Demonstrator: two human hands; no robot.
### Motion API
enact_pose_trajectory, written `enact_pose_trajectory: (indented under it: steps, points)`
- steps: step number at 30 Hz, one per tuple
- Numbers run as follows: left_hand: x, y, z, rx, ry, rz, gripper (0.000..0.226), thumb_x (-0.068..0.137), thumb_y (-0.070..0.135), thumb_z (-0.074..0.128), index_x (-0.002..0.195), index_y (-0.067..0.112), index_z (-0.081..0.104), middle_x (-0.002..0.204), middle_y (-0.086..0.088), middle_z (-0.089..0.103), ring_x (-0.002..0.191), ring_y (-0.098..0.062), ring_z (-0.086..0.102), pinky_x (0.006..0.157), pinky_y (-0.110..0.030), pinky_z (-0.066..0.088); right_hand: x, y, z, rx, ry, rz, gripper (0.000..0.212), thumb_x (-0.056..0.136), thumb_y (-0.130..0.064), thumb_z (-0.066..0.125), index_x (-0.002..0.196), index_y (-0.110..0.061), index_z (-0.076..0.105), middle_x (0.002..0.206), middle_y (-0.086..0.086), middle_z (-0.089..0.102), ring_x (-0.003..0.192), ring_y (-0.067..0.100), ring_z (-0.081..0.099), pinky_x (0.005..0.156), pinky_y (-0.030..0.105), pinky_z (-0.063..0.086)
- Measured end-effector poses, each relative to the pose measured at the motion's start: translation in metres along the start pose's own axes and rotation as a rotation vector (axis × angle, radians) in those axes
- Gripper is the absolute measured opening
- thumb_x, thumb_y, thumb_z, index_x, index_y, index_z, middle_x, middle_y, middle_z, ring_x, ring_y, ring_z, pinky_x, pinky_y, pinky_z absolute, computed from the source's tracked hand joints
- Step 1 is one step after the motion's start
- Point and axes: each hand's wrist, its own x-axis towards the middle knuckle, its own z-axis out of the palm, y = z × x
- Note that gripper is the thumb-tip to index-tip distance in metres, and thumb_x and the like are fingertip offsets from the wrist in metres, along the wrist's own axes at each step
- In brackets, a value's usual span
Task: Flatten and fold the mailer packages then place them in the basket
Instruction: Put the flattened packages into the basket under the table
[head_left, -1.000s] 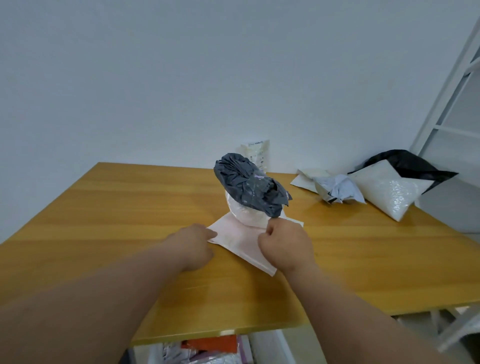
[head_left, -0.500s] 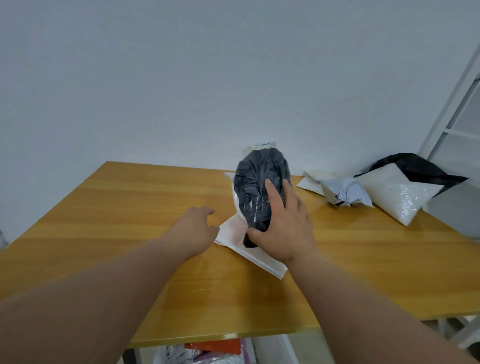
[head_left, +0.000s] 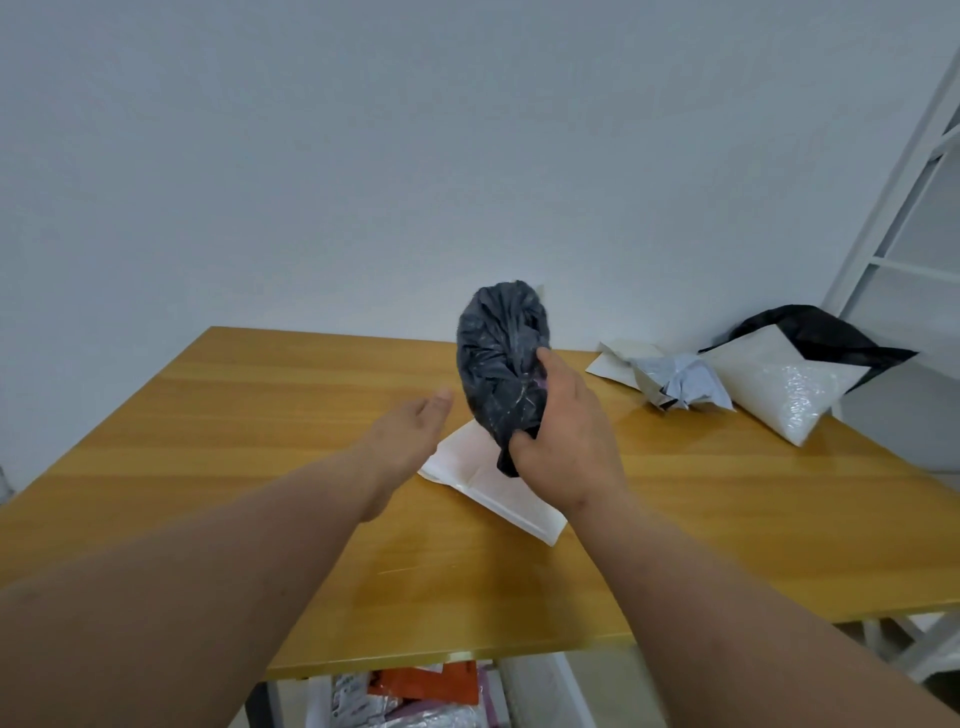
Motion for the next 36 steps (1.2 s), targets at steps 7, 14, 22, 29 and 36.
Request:
enact_pose_trajectory:
  steps: [7, 14, 22, 29, 36]
  points:
    - [-0.021, 0.019, -0.010, -0.336, -0.048, -0.018, 0.049, 0.097, 0.052, 0.051, 0.143, 0.038, 0.043, 0.133, 0.010, 0.057, 0.116, -0.018, 0.058, 0.101, -0.043, 0.046, -0.014, -0.044, -0.016, 0.542, -0.101, 0.132, 0.068, 0.084, -0.006, 0.056, 0.142, -0.029, 0.029, 0.114, -0.016, 0.049, 0.098, 0.012, 0.061, 0.079, 0.037, 0.057]
    - [-0.039, 0.012, -0.023, -0.372, -0.044, -0.056, 0.051, 0.082, 0.044, 0.074, 0.124, 0.030, 0.048, 0.110, 0.000, 0.071, 0.102, -0.024, 0.066, 0.094, -0.051, 0.053, -0.023, -0.057, -0.023, 1.003, -0.525, 0.575, 0.045, 0.077, 0.001, 0.043, 0.118, -0.014, 0.056, 0.112, 0.021, 0.066, 0.104, 0.040, 0.065, 0.088, 0.048, 0.055]
    - [-0.054, 0.001, -0.036, -0.253, 0.015, 0.076, 0.068, 0.072, 0.024, 0.086, 0.124, 0.028, 0.042, 0.109, 0.003, 0.067, 0.093, -0.013, 0.068, 0.066, -0.028, 0.055, -0.033, -0.061, -0.010, 1.055, -0.612, 0.614, 0.042, 0.086, -0.046, 0.066, 0.120, -0.022, 0.066, 0.119, 0.013, 0.069, 0.111, 0.034, 0.065, 0.100, 0.048, 0.050]
    - [-0.057, -0.007, -0.052, -0.455, -0.076, -0.101, 0.057, 0.080, 0.017, 0.078, 0.131, 0.015, 0.053, 0.108, -0.008, 0.074, 0.099, -0.030, 0.070, 0.089, -0.051, 0.055, -0.032, -0.072, -0.008, 1.097, -0.528, 0.683, 0.023, 0.100, -0.024, 0.055, 0.119, -0.015, 0.063, 0.107, 0.009, 0.074, 0.100, 0.029, 0.070, 0.091, 0.049, 0.055]
    - [-0.058, -0.021, -0.059, -0.412, -0.047, -0.106, 0.050, 0.078, -0.003, 0.075, 0.123, 0.008, 0.058, 0.105, -0.013, 0.074, 0.100, -0.032, 0.069, 0.094, -0.048, 0.054, -0.037, -0.058, -0.002, 0.952, -0.441, 0.665, 0.015, 0.100, -0.017, 0.053, 0.105, -0.020, 0.067, 0.104, 0.004, 0.073, 0.099, 0.025, 0.067, 0.087, 0.043, 0.055]
